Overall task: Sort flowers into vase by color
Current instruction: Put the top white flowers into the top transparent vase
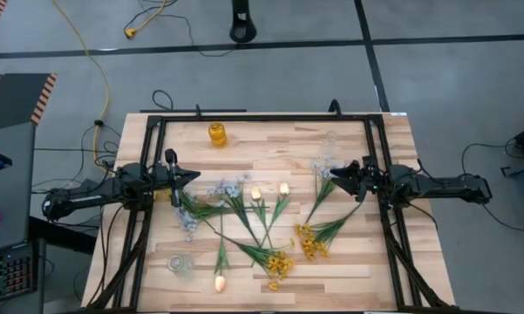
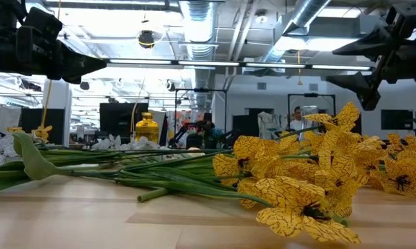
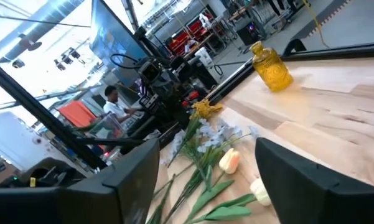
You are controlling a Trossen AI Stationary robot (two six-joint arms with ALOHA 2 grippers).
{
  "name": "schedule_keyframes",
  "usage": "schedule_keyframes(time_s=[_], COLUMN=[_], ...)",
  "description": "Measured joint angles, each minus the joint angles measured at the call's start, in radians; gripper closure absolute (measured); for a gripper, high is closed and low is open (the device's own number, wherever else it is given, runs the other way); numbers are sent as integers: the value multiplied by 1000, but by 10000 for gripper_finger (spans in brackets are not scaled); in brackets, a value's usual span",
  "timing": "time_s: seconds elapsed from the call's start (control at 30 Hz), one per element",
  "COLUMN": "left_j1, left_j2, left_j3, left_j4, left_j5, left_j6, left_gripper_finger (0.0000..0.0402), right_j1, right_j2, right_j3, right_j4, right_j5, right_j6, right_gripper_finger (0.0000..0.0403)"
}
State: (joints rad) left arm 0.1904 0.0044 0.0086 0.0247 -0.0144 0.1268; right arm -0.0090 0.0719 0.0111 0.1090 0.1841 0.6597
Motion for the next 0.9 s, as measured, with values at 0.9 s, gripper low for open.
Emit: schedule_keyframes(time_s=[0.9], left_j1=[0], left_j2=[0], left_j3=[0], left_j4=[0], left_j5=[0], left_j6=[0], left_gripper_finger=[401], right_j1=[3], right_j2=[664], right_j3=[683], right_j4=[-735], right_j5=[23], right_j6=[355], right_gripper_finger=[101])
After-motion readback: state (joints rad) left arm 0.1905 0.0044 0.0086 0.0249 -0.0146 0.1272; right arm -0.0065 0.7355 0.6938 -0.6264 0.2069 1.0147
